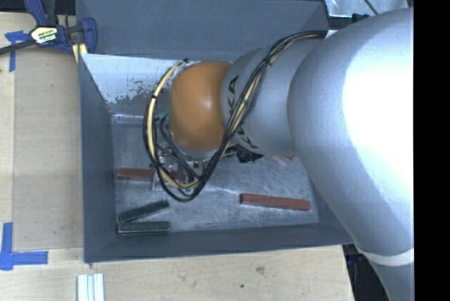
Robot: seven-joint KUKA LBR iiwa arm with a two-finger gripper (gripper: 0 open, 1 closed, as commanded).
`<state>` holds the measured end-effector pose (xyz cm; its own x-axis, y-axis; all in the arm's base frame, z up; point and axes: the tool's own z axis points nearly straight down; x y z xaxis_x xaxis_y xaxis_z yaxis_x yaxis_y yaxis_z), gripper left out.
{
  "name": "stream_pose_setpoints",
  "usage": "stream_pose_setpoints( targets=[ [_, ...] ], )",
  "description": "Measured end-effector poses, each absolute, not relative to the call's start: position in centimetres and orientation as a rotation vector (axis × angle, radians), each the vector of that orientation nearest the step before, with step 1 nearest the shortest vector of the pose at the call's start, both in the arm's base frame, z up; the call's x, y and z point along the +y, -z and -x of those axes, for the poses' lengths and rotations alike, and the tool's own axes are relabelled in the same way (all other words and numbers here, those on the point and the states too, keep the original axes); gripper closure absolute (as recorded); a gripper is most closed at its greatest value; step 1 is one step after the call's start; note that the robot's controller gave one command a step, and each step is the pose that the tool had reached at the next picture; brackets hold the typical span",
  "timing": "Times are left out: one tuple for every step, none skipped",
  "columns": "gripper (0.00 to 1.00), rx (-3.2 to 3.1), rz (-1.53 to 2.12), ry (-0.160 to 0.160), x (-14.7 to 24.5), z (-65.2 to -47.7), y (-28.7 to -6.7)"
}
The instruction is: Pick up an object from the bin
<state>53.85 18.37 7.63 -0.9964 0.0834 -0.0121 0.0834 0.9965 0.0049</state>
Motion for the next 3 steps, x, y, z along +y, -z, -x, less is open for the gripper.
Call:
stream_pose_setpoints(
  targets=[
    [1.0,3.127,-0.132,-0.007,18.4,-53.9,-7.6],
    [1.0,3.139,-0.042,-0.001,16.5,-54.1,-19.6],
    [1.0,3.139,-0.042,-0.001,16.5,-54.1,-19.6]
  ],
)
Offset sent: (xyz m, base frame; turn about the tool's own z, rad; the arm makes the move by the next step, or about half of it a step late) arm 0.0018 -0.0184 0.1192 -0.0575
